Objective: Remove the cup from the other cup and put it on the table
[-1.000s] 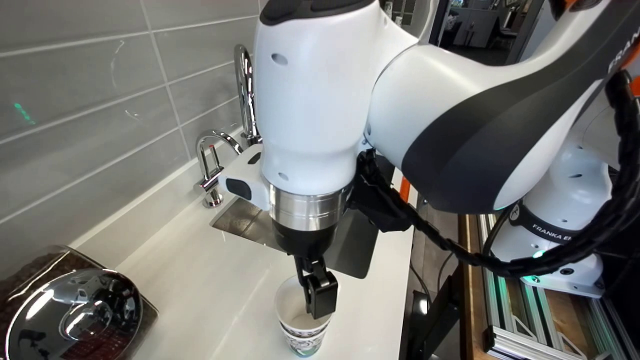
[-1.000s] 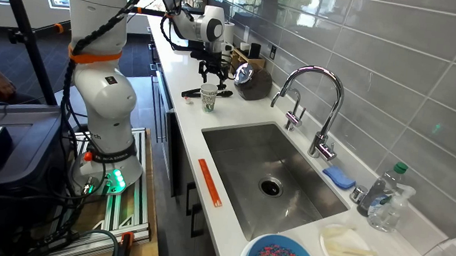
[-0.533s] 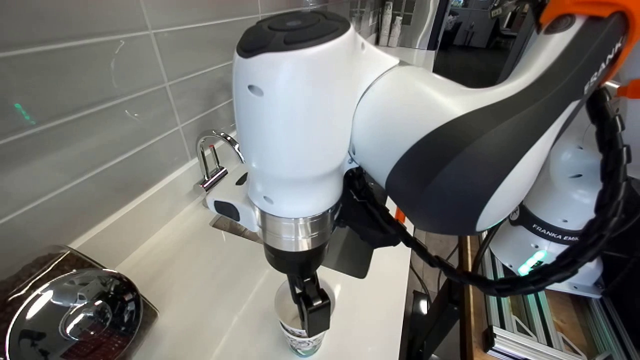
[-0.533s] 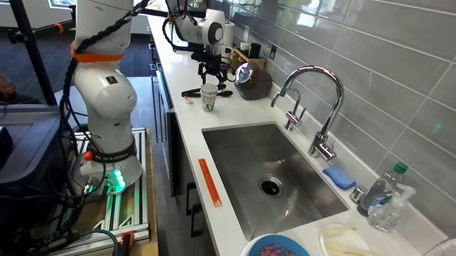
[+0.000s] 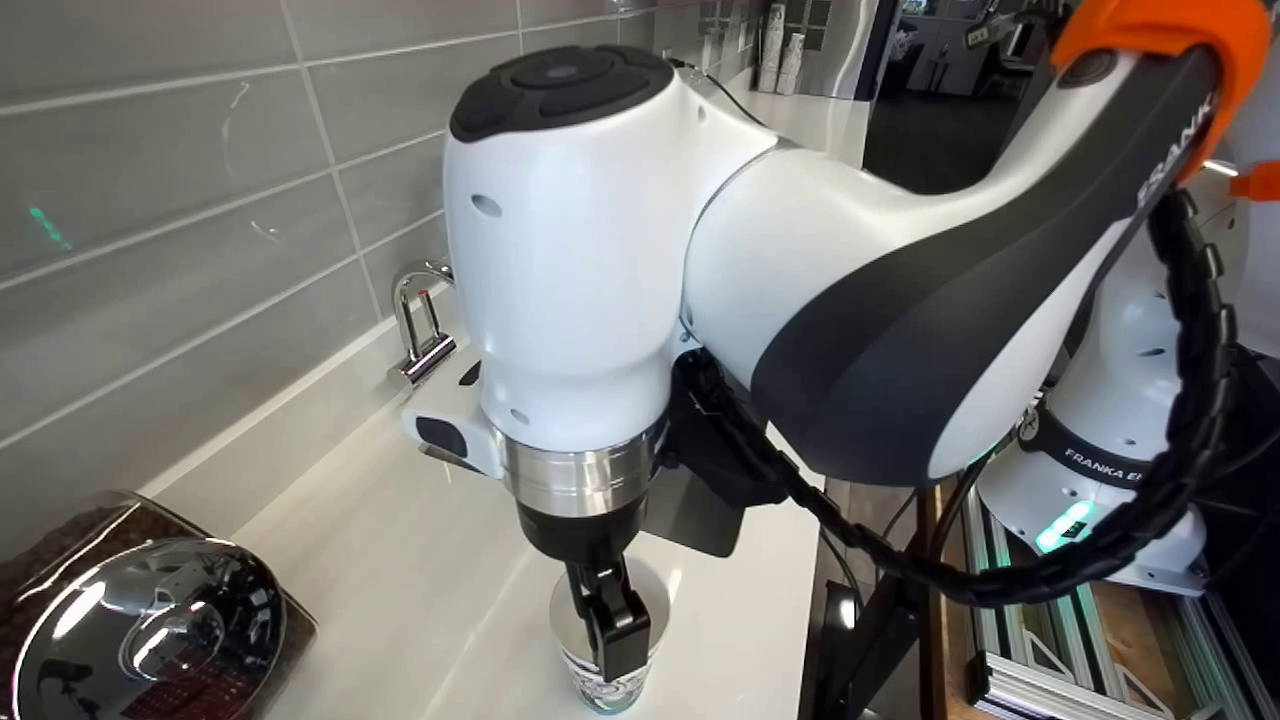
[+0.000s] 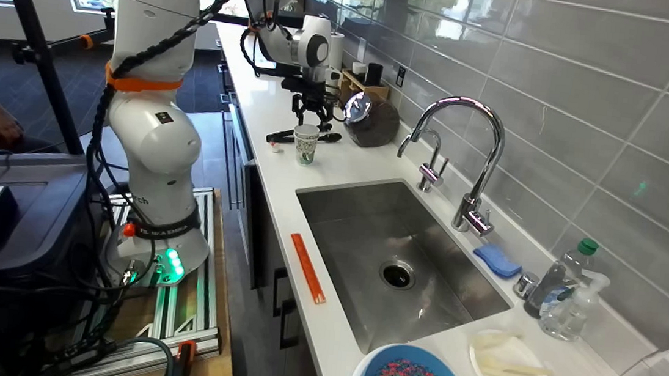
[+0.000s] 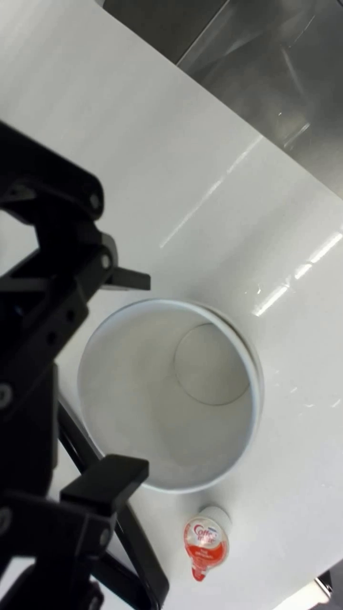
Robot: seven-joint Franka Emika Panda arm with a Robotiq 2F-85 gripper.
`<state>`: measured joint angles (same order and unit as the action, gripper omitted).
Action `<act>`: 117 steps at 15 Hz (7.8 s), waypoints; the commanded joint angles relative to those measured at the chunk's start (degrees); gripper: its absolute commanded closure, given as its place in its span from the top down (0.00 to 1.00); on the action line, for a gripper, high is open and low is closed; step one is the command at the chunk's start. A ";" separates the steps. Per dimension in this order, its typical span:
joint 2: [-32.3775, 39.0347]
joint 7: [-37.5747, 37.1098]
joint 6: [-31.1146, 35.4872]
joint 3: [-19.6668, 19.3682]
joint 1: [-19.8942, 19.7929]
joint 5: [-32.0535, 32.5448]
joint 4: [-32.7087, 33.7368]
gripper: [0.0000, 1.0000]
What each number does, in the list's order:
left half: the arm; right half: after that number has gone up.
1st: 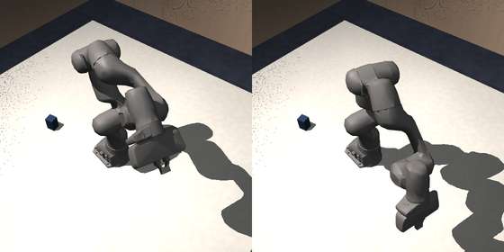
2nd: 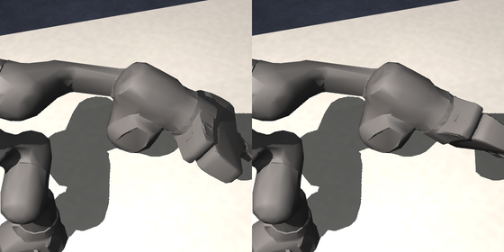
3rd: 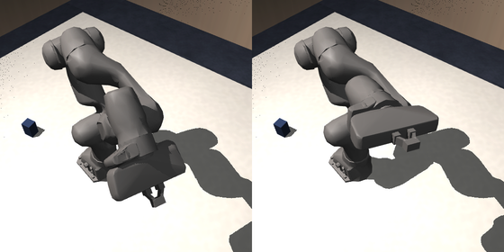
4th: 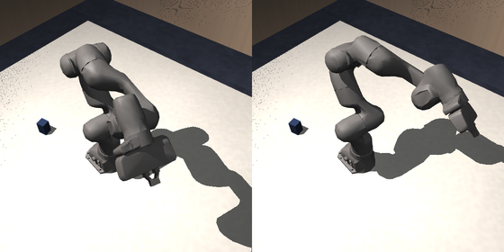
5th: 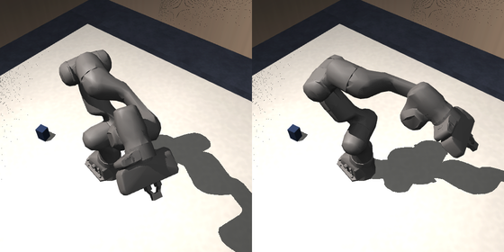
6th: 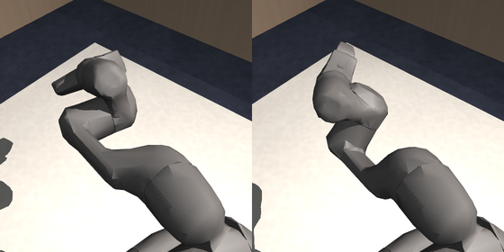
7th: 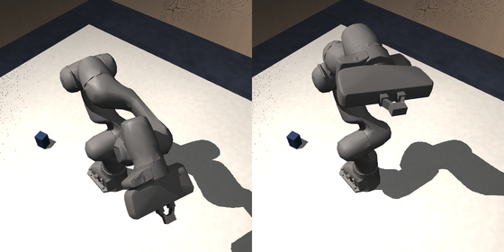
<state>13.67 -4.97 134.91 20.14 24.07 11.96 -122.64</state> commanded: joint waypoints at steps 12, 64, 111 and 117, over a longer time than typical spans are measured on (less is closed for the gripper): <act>0.54 -1.94 -1.49 -2.65 0.12 1.80 0.62 1.00; -9.76 3.54 -12.36 -1.83 -5.22 4.98 11.39 0.01; -2.40 -4.64 -3.39 -4.78 -2.14 0.55 12.04 1.00; -10.31 -12.90 -0.91 -2.56 -0.86 -0.19 3.31 1.00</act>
<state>8.63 -13.43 131.10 16.61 22.70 12.66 -112.50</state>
